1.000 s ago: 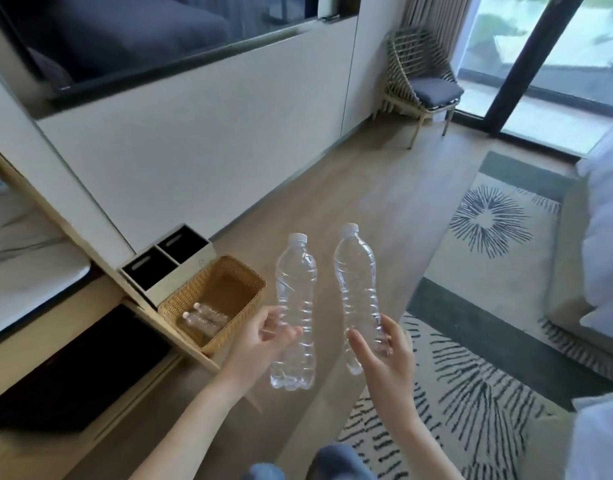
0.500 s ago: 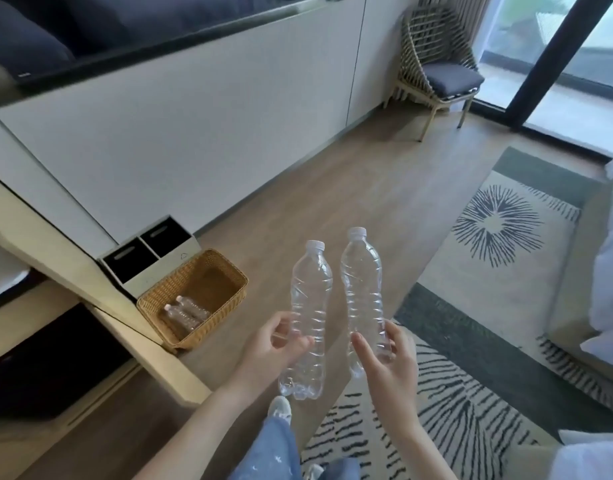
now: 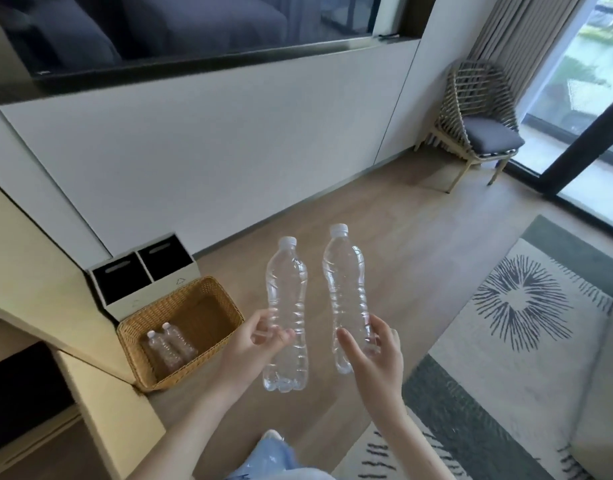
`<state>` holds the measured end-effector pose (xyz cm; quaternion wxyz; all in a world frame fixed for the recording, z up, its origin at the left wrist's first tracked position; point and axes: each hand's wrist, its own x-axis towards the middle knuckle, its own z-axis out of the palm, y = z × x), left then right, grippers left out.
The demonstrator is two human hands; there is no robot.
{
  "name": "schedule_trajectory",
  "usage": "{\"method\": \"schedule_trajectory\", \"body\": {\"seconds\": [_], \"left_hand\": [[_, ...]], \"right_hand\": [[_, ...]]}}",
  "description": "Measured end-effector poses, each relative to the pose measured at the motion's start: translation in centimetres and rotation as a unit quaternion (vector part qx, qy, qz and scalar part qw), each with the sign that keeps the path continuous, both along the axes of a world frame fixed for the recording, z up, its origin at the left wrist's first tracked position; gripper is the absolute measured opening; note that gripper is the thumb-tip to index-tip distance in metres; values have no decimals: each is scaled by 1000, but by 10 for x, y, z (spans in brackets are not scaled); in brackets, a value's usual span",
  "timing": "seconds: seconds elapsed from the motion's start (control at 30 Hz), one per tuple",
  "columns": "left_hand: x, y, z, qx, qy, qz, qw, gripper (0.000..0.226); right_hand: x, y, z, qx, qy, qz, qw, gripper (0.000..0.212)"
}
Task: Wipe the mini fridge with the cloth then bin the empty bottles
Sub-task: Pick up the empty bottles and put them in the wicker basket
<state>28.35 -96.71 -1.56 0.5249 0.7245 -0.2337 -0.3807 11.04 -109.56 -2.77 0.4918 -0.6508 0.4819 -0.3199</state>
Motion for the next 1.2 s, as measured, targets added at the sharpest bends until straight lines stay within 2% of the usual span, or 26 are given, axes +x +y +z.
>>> {"method": "schedule_trajectory", "body": {"seconds": [0.2,0.3,0.4,0.5,0.57,0.7,0.83,0.9,1.03,1.2], "left_hand": [[85,-25,14,-3,-25,65,998,68],[114,-20,10,11,-29,104,994,65],[136,-14,2,16,-7,164,986,58],[155,-11,-5,17,19,210,977,61],[172,-9,-10,25,32,246,968,59],[217,-12,-16,61,28,324,944,38],[251,-23,-17,83,45,402,911,51],[265,-29,-16,86,42,417,904,55],[289,-37,-19,71,32,442,893,34],[318,-38,-29,71,40,443,893,34]], "right_hand": [[106,-53,16,-17,-4,80,997,44],[152,-60,13,-6,-9,131,991,45],[194,-69,6,0,0,175,985,44],[237,-85,0,4,22,219,975,47],[267,-93,-4,-1,25,245,969,45],[332,-113,-14,-3,35,310,950,43],[392,-129,-17,9,51,385,921,41],[420,-130,-17,7,48,415,908,40],[469,-126,-18,31,52,447,892,37],[498,-119,-29,58,66,454,887,40]]}}
